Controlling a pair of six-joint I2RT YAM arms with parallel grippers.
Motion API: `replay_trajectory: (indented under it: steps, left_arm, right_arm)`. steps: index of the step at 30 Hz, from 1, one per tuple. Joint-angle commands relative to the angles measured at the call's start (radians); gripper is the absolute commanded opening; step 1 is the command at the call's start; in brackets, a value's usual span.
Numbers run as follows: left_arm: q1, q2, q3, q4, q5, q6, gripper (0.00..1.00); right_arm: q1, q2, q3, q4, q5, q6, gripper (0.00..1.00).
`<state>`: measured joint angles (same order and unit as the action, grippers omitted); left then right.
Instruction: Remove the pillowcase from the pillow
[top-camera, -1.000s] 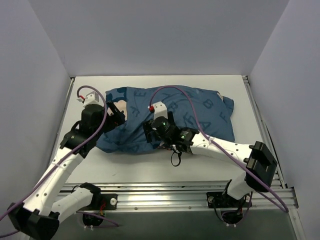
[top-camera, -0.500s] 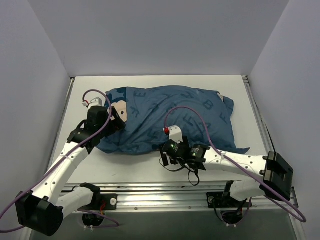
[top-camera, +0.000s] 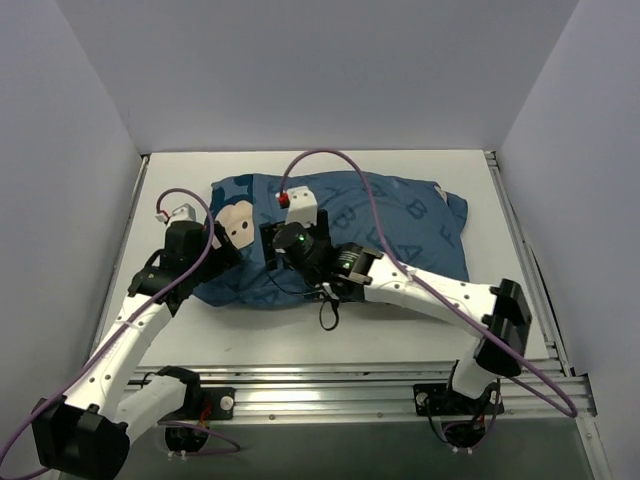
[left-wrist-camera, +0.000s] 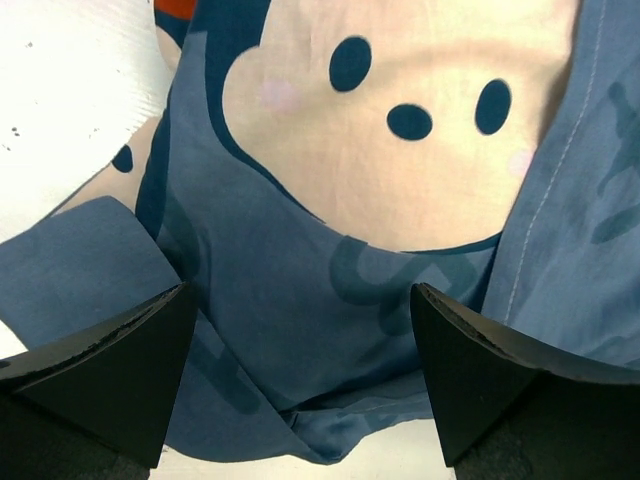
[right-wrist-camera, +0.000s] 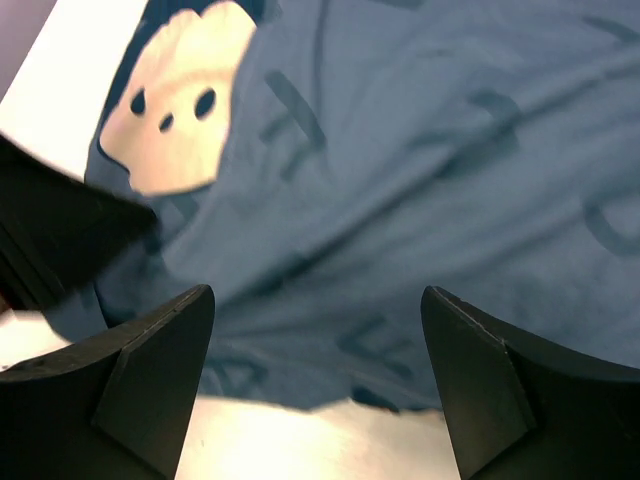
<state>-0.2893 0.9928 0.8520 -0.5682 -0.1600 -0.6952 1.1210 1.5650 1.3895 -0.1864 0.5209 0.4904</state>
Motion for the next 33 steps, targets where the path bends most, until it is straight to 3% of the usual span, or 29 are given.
replay_trajectory:
  steps: [1,9,10,12,15,17,18,19,21,22,25,33]
  left_arm:
    - [0.009,-0.011,-0.033,0.040,0.063,-0.007,0.96]
    - [0.006,0.018,-0.161,0.148,0.146,-0.085,1.00]
    - [0.004,0.021,-0.175,0.180,0.155,-0.107,0.93]
    - [0.004,0.035,-0.211,0.205,0.160,-0.124,0.90]
    - [-0.002,0.044,-0.238,0.243,0.160,-0.148,0.75]
    - [-0.005,0.043,-0.264,0.274,0.160,-0.165,0.63]
    - [-0.007,0.041,-0.274,0.284,0.160,-0.171,0.50]
    - [-0.007,0.040,-0.286,0.298,0.160,-0.179,0.44]
    - [-0.010,0.037,-0.297,0.306,0.160,-0.182,0.30]
    - [-0.011,0.035,-0.301,0.309,0.184,-0.188,0.27]
    - [-0.017,0.015,-0.321,0.312,0.191,-0.210,0.15]
    - [-0.066,-0.091,-0.366,0.269,0.194,-0.253,0.03]
  right_arm:
    - [0.002,0.137,0.127,0.025,0.085,-0.049,0.80]
    - [-0.010,0.337,0.249,0.093,0.099,-0.062,0.80]
    - [-0.012,0.360,0.247,0.097,0.106,-0.068,0.80]
    - [-0.012,0.380,0.243,0.081,0.155,-0.076,0.77]
    - [-0.024,0.385,0.188,0.064,0.197,-0.063,0.63]
    - [-0.045,0.365,0.148,0.047,0.220,-0.046,0.51]
    - [-0.053,0.351,0.100,0.042,0.225,-0.039,0.47]
    - [-0.061,0.322,0.077,0.030,0.234,-0.024,0.36]
    - [-0.082,0.282,-0.005,0.024,0.240,-0.010,0.26]
    - [-0.092,0.239,-0.038,0.021,0.243,0.006,0.15]
    - [-0.141,0.147,-0.153,0.002,0.245,0.039,0.02]
    - [-0.230,-0.170,-0.443,0.071,0.188,0.142,0.00]
